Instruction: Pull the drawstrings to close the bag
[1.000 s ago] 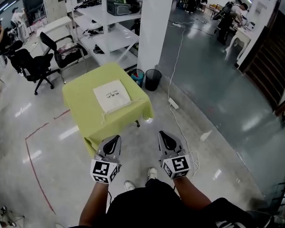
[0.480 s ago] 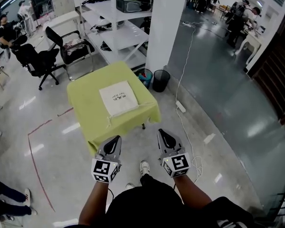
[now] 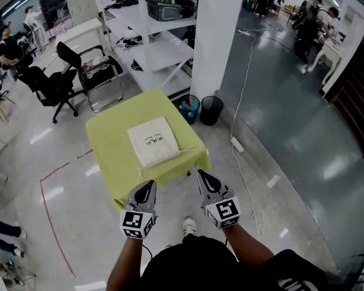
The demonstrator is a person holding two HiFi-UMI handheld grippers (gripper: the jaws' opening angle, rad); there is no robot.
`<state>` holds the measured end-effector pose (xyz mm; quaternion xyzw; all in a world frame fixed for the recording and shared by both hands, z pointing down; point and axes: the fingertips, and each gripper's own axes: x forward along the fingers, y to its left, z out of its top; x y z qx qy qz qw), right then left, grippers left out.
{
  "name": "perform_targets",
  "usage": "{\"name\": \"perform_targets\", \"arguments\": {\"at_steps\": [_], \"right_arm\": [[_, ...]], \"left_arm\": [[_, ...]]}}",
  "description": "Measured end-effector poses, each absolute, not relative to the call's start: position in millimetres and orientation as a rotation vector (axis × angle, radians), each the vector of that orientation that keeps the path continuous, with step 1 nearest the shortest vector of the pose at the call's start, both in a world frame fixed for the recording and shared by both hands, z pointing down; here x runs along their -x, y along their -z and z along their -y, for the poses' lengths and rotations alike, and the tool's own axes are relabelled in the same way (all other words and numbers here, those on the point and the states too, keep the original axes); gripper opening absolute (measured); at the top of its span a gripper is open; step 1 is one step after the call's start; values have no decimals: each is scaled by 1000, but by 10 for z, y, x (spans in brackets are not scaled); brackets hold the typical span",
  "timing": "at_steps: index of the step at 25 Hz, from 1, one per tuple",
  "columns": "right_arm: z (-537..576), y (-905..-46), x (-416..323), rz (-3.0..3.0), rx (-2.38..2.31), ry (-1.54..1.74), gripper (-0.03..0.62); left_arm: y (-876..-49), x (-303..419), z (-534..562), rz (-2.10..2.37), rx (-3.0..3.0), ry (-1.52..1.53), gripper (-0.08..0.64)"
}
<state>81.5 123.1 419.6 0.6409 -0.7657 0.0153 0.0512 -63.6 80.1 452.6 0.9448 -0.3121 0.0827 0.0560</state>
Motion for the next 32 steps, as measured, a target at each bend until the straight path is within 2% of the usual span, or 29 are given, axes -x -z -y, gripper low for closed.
{"name": "perform_targets", "arguments": {"at_steps": [14, 32], "right_arm": [[-695, -4559, -1095, 2446, -1798, -125, 8], [-83, -4797, -769, 2430, -1688, -205, 8]], "left_arm": [[-4829, 593, -373, 1162, -2748, -378, 6], [-5112, 974, 4, 1271, -2634, -412, 6]]}}
